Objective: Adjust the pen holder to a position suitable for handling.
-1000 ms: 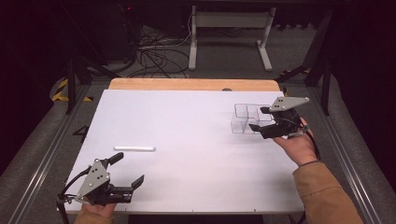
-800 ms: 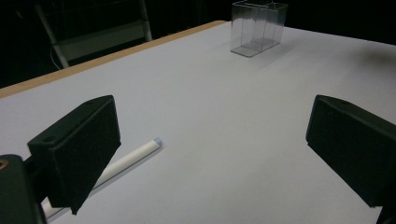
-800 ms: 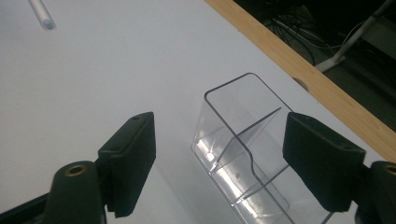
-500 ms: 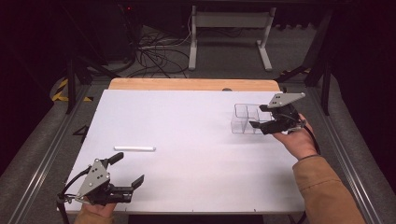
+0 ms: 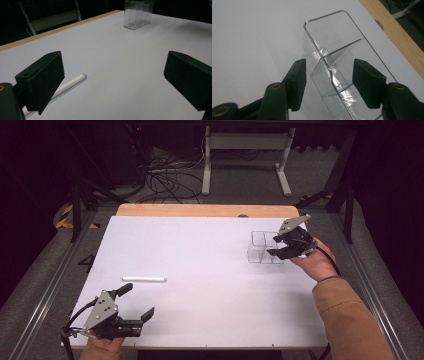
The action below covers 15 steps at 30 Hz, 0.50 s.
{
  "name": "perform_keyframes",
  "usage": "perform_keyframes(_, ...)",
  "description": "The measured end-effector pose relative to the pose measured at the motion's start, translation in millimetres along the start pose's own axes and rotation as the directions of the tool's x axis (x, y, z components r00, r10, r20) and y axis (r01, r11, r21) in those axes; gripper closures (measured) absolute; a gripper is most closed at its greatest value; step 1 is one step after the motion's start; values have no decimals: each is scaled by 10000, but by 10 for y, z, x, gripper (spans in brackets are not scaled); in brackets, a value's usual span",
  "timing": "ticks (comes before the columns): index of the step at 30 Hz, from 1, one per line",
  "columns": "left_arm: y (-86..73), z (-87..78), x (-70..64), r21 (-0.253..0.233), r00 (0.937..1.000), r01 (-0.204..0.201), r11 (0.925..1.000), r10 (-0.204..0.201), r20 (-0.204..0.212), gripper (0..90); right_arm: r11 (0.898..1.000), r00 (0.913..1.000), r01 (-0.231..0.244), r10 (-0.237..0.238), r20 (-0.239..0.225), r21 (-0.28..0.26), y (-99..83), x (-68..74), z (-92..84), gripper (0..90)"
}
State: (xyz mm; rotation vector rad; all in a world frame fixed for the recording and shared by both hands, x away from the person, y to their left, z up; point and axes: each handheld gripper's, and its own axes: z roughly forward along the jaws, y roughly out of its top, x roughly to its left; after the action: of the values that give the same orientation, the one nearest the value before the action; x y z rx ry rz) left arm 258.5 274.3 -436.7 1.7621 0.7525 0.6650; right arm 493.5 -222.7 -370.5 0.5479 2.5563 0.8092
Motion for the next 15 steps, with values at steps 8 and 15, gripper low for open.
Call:
perform_keyframes(8, -2, 5, 4, 53, 10000, 1, 10000, -1, 30, 40, 9975, 9989, 467, -463, -80, 531, -5, -39, 133, 600)
perform_keyframes(15, -4, 10, 7, 47, 10000, -12, 10000, 11, 53, 41, 9925, 9975, 682, -661, -236, 1010, 11, -38, 294, 594)
